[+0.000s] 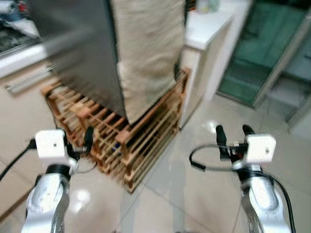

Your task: Restocking fridge

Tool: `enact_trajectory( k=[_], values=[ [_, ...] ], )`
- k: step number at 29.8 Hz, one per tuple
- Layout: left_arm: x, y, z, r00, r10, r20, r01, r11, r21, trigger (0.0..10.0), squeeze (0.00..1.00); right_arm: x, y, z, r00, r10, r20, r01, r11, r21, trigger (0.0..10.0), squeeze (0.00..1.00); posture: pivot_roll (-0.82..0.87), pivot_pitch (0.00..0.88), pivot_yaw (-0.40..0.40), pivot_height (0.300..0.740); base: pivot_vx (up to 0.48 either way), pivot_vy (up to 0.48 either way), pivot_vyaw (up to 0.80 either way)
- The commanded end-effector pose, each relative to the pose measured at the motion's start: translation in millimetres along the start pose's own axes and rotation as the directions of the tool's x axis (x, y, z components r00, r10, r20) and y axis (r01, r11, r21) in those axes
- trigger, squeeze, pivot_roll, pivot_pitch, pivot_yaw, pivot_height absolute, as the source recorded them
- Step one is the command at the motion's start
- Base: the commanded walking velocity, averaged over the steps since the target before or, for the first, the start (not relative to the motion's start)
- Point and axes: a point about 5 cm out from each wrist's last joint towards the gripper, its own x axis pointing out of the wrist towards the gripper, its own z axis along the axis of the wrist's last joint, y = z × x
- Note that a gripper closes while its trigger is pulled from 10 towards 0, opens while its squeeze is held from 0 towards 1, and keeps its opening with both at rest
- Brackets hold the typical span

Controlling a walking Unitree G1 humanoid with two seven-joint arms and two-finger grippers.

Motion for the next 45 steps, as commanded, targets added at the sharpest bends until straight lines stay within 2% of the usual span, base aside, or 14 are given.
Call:
enact_trajectory(
  k=[1, 2, 7, 13, 17, 21, 23, 26, 33, 37, 39, 41, 43, 45],
  values=[
    [7.9, -9.8, 12, 0.999, -0.012, 0.049, 0.014, 0.999, -0.043, 10.0, 0.0, 2.8, -4.2, -2, 1.0, -0.005, -0.012, 0.005, 1.0, 0.002, 10.0, 0.0, -0.08, 0.0, -0.037, 0.74, 0.322, -0.352, 0.0],
    [15.0, -14.8, 20, 0.997, -0.001, 0.082, 0.006, 0.999, -0.052, 10.0, 0.0, 10.3, -3.0, 2, 1.0, 0.006, 0.002, -0.006, 1.0, -0.009, 10.0, 0.0, -0.08, 0.0, -0.04, 0.74, 0.409, -0.251, 0.0],
    [21.2, -23.6, 39, 0.988, -0.018, 0.155, 0.024, 0.999, -0.036, 10.0, 0.0, 23.5, 0.3, 5, 1.0, 0.019, 0.023, -0.019, 1.0, -0.016, 10.0, 0.0, -0.07, 0.0, -0.034, 0.74, 0.442, -0.05, 0.0],
    [33.4, -24.0, 49, 0.982, -0.022, 0.19, 0.022, 1.0, 0.003, 10.0, 0.0, 32.8, 8.7, 2, 0.999, 0.046, 0.028, -0.046, 0.999, -0.005, 10.0, 0.0, -0.07, 0.0, -0.028, 0.74, 0.479, 0.0, 0.0],
    [35.3, -22.2, 52, 0.98, 0.0, 0.197, 0.003, 1.0, -0.016, 10.0, 0.0, 35.5, 11.1, 1, 0.998, 0.053, 0.03, -0.053, 0.999, -0.003, 10.0, 0.0, -0.07, 0.0, -0.029, 0.74, 0.48, 0.0, 0.0],
    [34.2, -17.5, 52, 0.981, 0.036, 0.193, -0.031, 0.999, -0.028, 10.0, 0.0, 36.8, 12.4, 0, 0.998, 0.06, 0.029, -0.06, 0.998, 0.0, 10.0, 0.0, -0.06, 0.0, -0.029, 0.74, 0.456, 0.072, 0.0],
    [35.7, -11.4, 55, 0.975, 0.079, 0.209, -0.089, 0.995, 0.04, 10.0, 0.0, 37.0, 14.0, -3, 0.997, 0.07, 0.022, -0.07, 0.998, 0.002, 10.0, 0.0, -0.06, 0.0, -0.03, 0.74, 0.0, 0.0, 0.0],
    [42.5, -4.0, 58, 0.97, 0.12, 0.212, -0.135, 0.989, 0.057, 10.0, 0.0, 38.0, 15.8, -4, 0.997, 0.079, 0.022, -0.08, 0.997, 0.003, 10.0, 0.0, -0.06, 0.0, -0.031, 0.74, 0.0, 0.0, 0.0],
    [60.1, 21.0, 89, 0.944, 0.147, 0.295, -0.179, 0.98, 0.083, 10.0, 0.0, 37.8, 18.2, -8, 0.996, 0.089, 0.013, -0.089, 0.996, 0.008, 10.0, 0.0, -0.06, 0.0, -0.029, 0.74, 0.0, 0.0, 0.0],
    [73.6, 13.8, 93, 0.965, 0.031, 0.261, -0.058, 0.994, 0.096, 10.0, 0.0, 37.8, 18.8, -10, 0.996, 0.09, 0.008, -0.09, 0.996, 0.013, 10.0, 0.0, -0.05, 0.0, -0.027, 0.74, 0.0, 0.0, 0.0],
    [85.0, -3.2, 78, 0.983, -0.111, 0.146, 0.096, 0.989, 0.11, 10.0, 0.0, 38.8, 20.2, -10, 0.996, 0.09, 0.005, -0.09, 0.996, 0.021, 10.0, 0.0, -0.06, 0.0, -0.026, 0.74, 0.0, 0.0, 0.0],
    [87.5, -5.2, 74, 0.984, -0.126, 0.125, 0.113, 0.988, 0.105, 10.0, 0.0, 39.1, 20.7, -10, 0.996, 0.09, 0.006, -0.09, 0.996, 0.022, 10.0, 0.0, -0.06, 0.0, -0.026, 0.74, 0.0, 0.0, 0.0],
    [100.3, -22.2, 53, 0.974, -0.228, 0.002, 0.227, 0.968, 0.106, 10.0, 0.0, 39.6, 21.6, -11, 0.996, 0.091, 0.003, -0.092, 0.995, 0.026, 10.0, 0.0, -0.06, 0.0, -0.026, 0.74, 0.0, 0.0, 0.0],
    [107.3, -32.2, 44, 0.964, -0.264, -0.028, 0.265, 0.958, 0.11, 10.0, 0.0, 39.6, 22.6, -12, 0.996, 0.093, 0.002, -0.093, 0.995, 0.027, 10.0, 0.0, -0.07, 0.0, -0.021, 0.74, 0.0, 0.0, 0.0]
  ],
)
